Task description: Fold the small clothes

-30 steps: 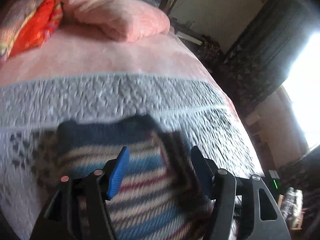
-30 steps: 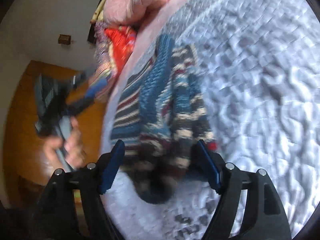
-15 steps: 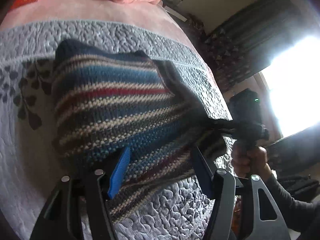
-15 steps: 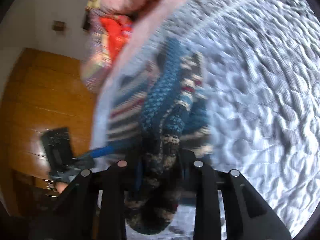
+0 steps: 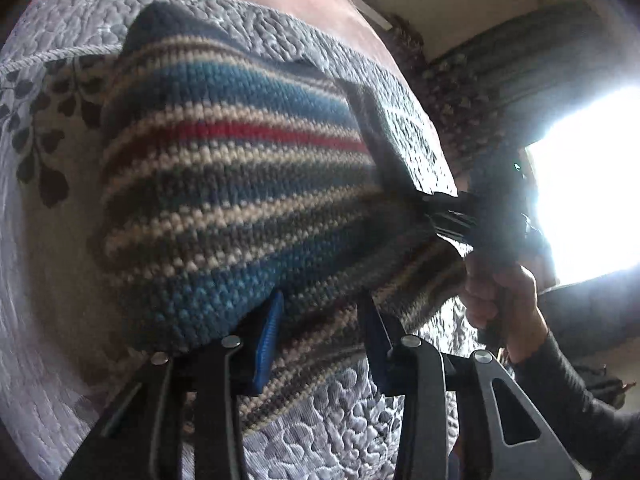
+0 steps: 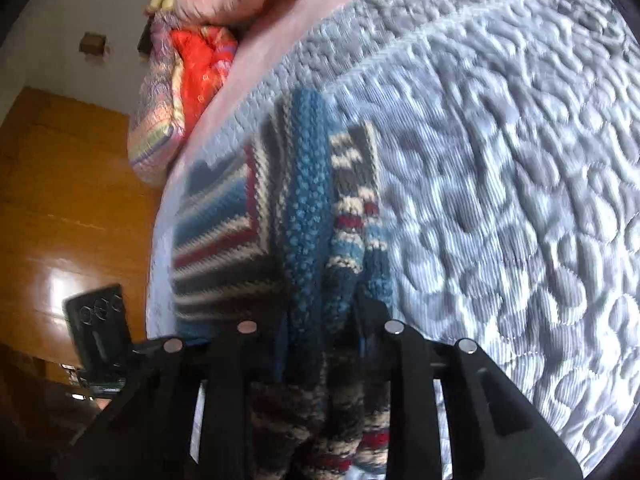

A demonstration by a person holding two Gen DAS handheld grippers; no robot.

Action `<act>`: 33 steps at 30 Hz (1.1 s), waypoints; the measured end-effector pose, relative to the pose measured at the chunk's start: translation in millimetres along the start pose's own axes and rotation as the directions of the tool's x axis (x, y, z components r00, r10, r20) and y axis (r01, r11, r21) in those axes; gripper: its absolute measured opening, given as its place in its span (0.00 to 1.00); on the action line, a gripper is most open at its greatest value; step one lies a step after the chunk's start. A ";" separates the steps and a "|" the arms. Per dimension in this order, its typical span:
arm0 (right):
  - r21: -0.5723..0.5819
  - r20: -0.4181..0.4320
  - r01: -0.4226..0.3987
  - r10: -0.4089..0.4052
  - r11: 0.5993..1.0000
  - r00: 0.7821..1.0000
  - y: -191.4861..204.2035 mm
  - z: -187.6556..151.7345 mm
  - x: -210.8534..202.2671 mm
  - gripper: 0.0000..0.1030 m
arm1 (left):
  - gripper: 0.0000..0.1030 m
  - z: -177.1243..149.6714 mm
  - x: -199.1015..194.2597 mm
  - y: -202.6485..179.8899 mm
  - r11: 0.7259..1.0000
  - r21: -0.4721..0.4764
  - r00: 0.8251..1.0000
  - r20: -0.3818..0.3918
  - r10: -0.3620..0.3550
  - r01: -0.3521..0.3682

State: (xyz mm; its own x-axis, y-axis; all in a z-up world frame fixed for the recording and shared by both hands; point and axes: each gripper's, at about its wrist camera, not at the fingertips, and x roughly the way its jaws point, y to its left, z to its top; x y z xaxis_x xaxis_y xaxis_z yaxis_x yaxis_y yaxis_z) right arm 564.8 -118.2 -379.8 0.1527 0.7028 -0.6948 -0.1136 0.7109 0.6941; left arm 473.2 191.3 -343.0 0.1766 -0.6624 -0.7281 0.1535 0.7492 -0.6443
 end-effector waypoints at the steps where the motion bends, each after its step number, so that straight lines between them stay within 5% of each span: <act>1: 0.003 -0.003 -0.031 0.031 1.000 1.000 1.4 2.8 -4.3 0.31 | 0.40 -0.4 -2.5 -3.0 1.000 0.003 1.000 -0.004 0.001 -0.001; 4: 0.017 0.076 -0.074 0.072 0.997 0.995 5.4 19.5 -28.2 0.45 | 0.47 5.0 -24.6 -10.3 0.999 0.018 0.998 0.046 -0.038 0.037; 12: 0.059 0.031 -0.104 0.103 0.993 0.994 3.3 51.5 -15.3 0.44 | 0.52 48.3 -53.7 26.7 0.992 -0.106 0.986 0.162 -0.043 0.061; 14: 0.006 0.032 -0.090 0.090 0.996 0.995 7.7 44.4 -20.4 0.11 | 0.52 49.9 -47.4 43.8 0.987 -0.151 0.990 0.139 -0.038 0.059; 16: -0.036 0.095 -0.052 0.056 0.998 0.994 14.2 44.5 -21.1 0.10 | 0.52 51.6 -37.0 57.4 0.980 -0.188 0.992 0.120 -0.037 0.059; 19: 0.019 0.075 0.043 -0.044 0.999 0.996 -7.2 41.0 -7.3 0.10 | 0.48 54.6 -40.4 54.6 0.980 -0.187 0.993 0.105 -0.045 0.064; 25: -0.002 0.163 -0.104 0.103 0.995 0.981 10.4 36.9 -47.2 0.22 | 0.49 91.6 -62.9 32.0 0.993 -0.093 0.983 0.172 -0.058 0.075; 29: -0.060 0.019 -0.082 0.083 0.995 0.996 24.7 28.9 -22.5 0.22 | 0.49 109.7 -37.1 46.4 0.993 -0.114 0.996 0.092 0.013 -0.002; 30: -0.066 -0.009 -0.044 0.044 0.997 0.999 22.3 25.8 -15.2 0.16 | 0.48 110.5 -25.4 49.4 0.993 -0.113 0.997 0.066 0.030 -0.023; 31: -0.081 -0.018 0.036 -0.038 0.996 0.999 15.6 23.8 -6.0 0.00 | 0.46 109.1 -17.4 49.4 0.994 -0.105 0.998 0.050 0.044 -0.038; 33: -0.077 -0.014 0.033 -0.034 0.997 0.999 4.1 23.5 -3.7 0.00 | 0.45 108.6 -6.3 47.4 0.994 -0.091 0.998 0.035 0.061 -0.057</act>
State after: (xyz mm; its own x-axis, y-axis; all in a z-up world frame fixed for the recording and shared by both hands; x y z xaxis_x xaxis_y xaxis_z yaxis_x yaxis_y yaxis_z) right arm 586.8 -118.4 -370.0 0.1427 0.6786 -0.7205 -0.1835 0.7334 0.6545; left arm 584.9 231.2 -343.5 0.2199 -0.6150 -0.7572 0.0543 0.7827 -0.6200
